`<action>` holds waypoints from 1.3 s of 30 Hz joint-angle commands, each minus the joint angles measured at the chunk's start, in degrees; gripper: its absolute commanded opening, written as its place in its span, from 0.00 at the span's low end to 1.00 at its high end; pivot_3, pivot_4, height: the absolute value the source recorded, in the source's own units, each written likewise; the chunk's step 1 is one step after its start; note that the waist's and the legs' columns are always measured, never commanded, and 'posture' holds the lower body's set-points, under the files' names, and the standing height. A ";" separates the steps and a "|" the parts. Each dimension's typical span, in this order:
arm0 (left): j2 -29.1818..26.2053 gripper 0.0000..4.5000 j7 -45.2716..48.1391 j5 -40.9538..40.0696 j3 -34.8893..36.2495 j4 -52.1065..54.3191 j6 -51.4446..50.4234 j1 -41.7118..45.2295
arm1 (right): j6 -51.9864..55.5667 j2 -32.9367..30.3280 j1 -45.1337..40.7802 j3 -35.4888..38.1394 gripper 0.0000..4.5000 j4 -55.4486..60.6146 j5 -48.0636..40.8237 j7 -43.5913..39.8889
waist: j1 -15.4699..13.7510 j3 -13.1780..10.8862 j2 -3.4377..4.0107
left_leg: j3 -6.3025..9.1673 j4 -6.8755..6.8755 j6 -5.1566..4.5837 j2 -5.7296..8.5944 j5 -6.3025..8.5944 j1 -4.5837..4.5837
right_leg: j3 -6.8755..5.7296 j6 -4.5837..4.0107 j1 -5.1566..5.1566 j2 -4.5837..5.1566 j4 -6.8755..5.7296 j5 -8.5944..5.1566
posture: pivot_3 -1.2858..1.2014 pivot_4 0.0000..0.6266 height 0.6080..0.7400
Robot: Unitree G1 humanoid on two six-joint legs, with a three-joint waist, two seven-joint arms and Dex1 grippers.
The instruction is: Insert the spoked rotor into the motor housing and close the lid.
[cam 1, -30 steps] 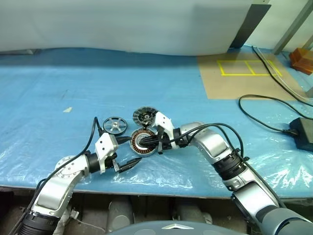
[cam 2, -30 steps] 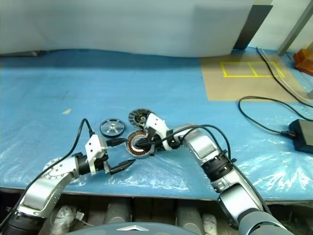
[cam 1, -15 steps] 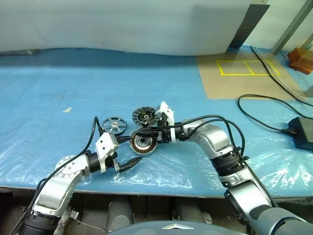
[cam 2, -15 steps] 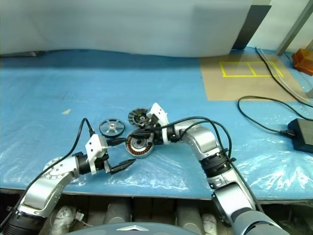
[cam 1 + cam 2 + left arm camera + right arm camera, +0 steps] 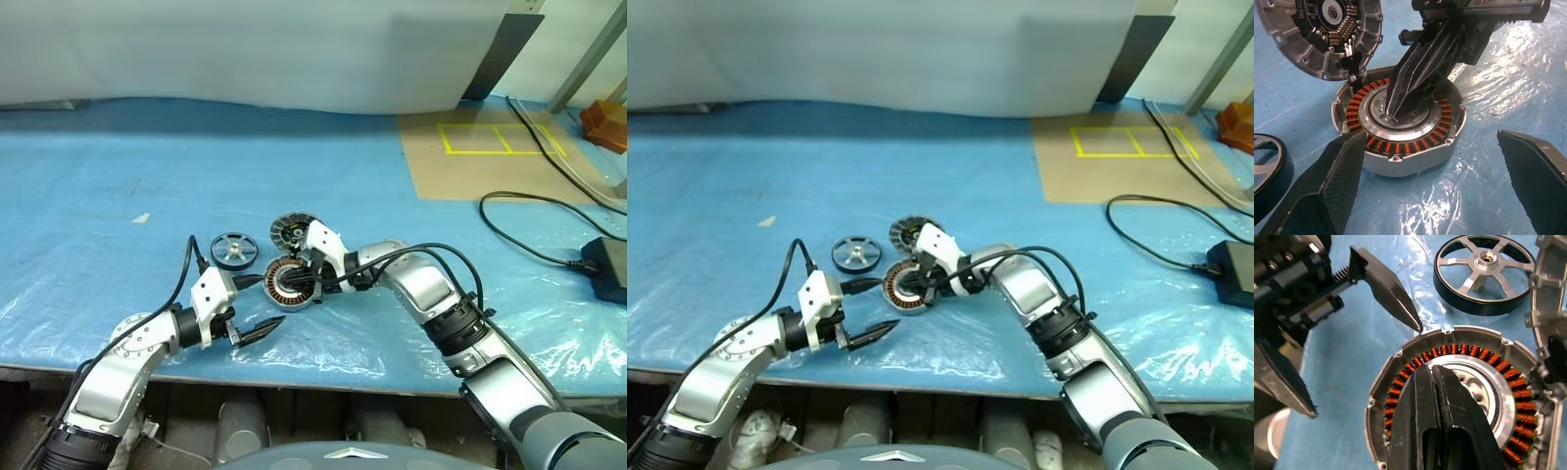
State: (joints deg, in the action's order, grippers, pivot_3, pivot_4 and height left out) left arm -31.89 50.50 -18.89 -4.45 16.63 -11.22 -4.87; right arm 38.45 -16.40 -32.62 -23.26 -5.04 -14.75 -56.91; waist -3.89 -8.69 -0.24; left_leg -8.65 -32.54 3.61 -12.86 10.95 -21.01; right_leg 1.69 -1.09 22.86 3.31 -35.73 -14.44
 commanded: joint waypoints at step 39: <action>-0.28 1.00 0.61 -0.76 1.16 0.26 0.67 1.03 | -9.76 -9.94 2.67 -13.81 0.01 -4.59 13.21 -7.11 | -0.18 0.57 0.22 | -0.01 0.24 0.01 0.03 0.01 0.15 | -0.05 0.21 -0.12 0.01 0.12 0.06 | 0.52 0.24 1.00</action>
State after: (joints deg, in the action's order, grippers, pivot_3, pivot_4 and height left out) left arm -31.99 51.05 -18.97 -4.29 16.16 -11.23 -3.84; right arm 26.47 -23.36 -33.69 -30.65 -5.13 -7.25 -62.57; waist -4.08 -8.13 -0.02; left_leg -8.67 -32.29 3.62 -12.83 10.96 -20.75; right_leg 1.63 -1.02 22.59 3.34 -35.54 -14.48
